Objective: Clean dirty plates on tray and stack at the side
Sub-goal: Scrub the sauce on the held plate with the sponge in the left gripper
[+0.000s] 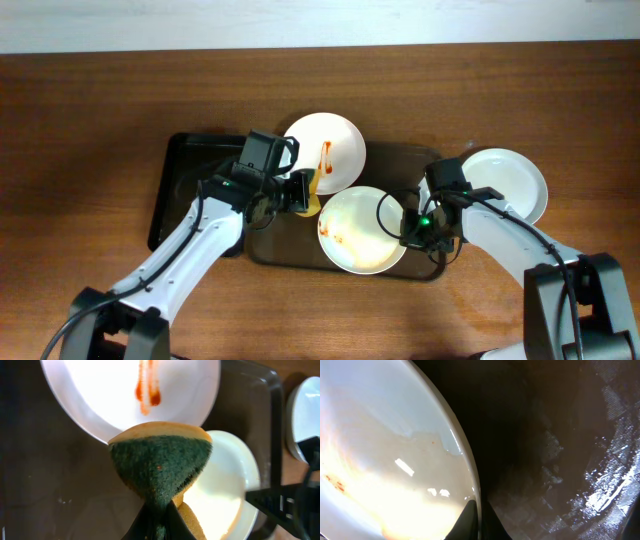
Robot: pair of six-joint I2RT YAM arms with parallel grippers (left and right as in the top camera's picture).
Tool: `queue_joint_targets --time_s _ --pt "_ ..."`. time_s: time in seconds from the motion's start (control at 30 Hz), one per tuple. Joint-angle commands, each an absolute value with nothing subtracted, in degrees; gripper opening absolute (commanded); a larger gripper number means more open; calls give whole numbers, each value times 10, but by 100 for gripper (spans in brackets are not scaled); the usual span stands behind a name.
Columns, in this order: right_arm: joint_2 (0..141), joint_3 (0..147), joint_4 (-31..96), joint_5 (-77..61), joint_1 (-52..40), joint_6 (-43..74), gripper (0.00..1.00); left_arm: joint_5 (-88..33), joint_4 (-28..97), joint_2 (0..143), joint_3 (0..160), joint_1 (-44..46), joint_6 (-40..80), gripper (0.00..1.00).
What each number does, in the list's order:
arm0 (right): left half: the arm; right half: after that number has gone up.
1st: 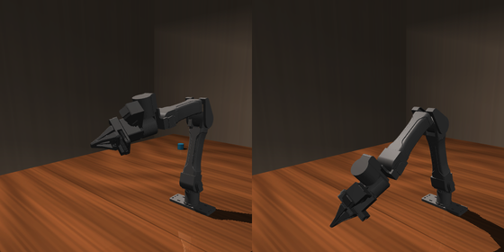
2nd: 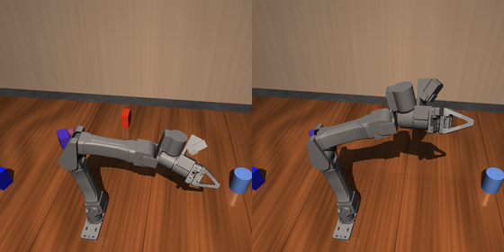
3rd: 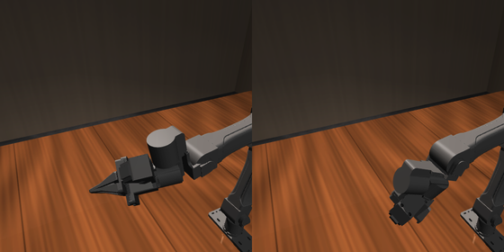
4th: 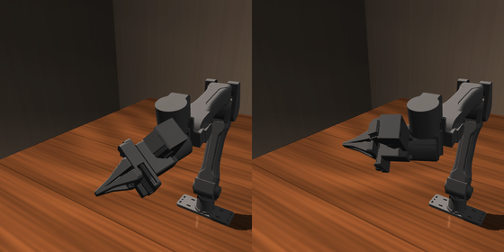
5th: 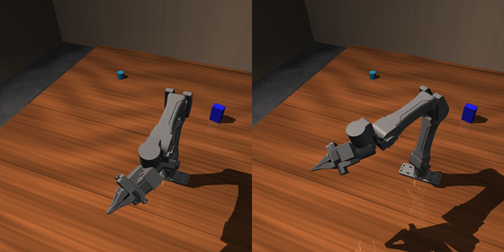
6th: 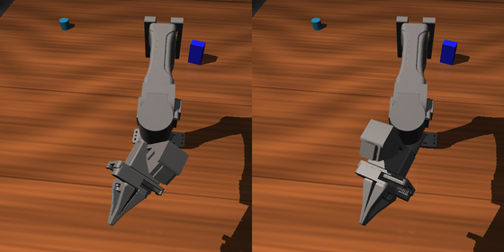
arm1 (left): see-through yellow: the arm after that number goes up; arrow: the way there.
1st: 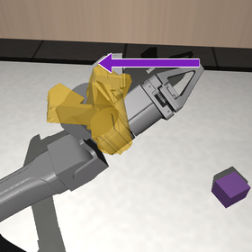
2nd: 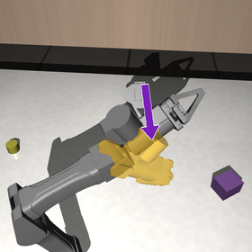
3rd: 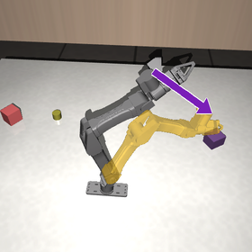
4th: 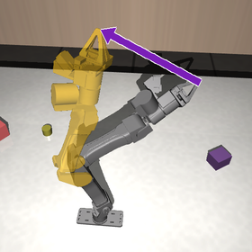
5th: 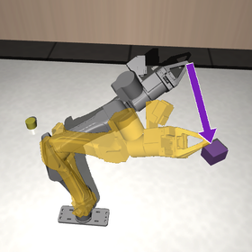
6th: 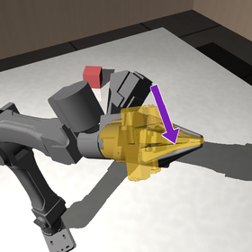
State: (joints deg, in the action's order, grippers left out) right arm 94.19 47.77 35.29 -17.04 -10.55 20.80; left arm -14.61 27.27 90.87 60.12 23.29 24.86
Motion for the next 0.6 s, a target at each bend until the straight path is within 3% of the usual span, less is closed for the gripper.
queue_joint_targets --time_s 0.0,0.4,0.57 --pt "942 472 357 -158 -109 202 4 -163 275 911 600 258 278 0" --pt "942 472 357 -158 -109 202 4 -180 203 1053 599 373 367 0" --pt "942 472 358 -158 -109 202 4 -89 232 1074 599 371 366 0"
